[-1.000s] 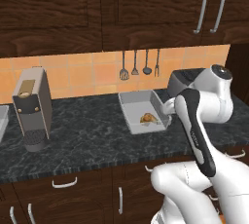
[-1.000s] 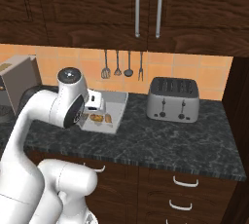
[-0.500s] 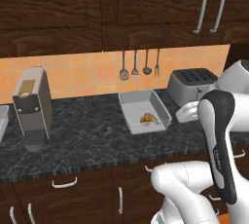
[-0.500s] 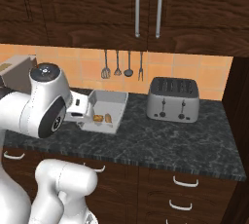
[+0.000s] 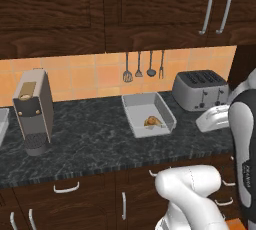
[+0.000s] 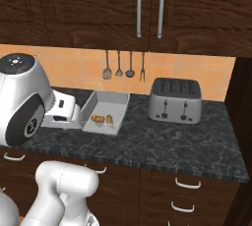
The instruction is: Place one sweet potato and one chicken drumstick in each tupperware on the nearby counter, to pack two identical lunches.
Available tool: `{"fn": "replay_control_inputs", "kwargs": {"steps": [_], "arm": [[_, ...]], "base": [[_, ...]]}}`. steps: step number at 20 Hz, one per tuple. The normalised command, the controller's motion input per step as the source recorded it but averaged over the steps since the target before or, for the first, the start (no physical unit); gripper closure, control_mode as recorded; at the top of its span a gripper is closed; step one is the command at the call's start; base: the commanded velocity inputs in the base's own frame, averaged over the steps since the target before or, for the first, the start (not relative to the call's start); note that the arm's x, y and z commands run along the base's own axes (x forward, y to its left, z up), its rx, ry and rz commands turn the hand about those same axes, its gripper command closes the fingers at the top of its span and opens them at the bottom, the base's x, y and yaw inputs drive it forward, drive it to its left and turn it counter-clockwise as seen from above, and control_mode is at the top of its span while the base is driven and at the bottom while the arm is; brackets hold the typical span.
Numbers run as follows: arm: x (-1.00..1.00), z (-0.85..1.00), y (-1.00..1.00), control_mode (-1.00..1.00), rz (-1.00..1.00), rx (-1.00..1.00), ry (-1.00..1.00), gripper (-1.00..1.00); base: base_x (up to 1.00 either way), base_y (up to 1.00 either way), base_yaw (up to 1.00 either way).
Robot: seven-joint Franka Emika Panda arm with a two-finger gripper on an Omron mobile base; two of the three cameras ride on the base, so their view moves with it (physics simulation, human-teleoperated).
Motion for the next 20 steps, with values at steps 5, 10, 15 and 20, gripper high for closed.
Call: {"fn": "replay_control_inputs", "kwargs": {"steps": [5,10,15,20], "arm": [[-0.70,0.47,0.00,-1.00,0.00,-0.07,0.00,-1.00],[-0.59,0.55,0.03,-1.00,-0.03,-0.01,0.00,-1.00],[-0.24,0.34,0.12,1.00,-0.05,-0.01,-0.01,-1.00],[0.00,0.00,0.00,1.00,0.00,0.00,0.00,-1.00]], "base": [[0.00,0.00,0.00],[0.00,0.00,0.00],[-0.12,0.11,-0.02],[-0.54,0.00,-0.08]]}}
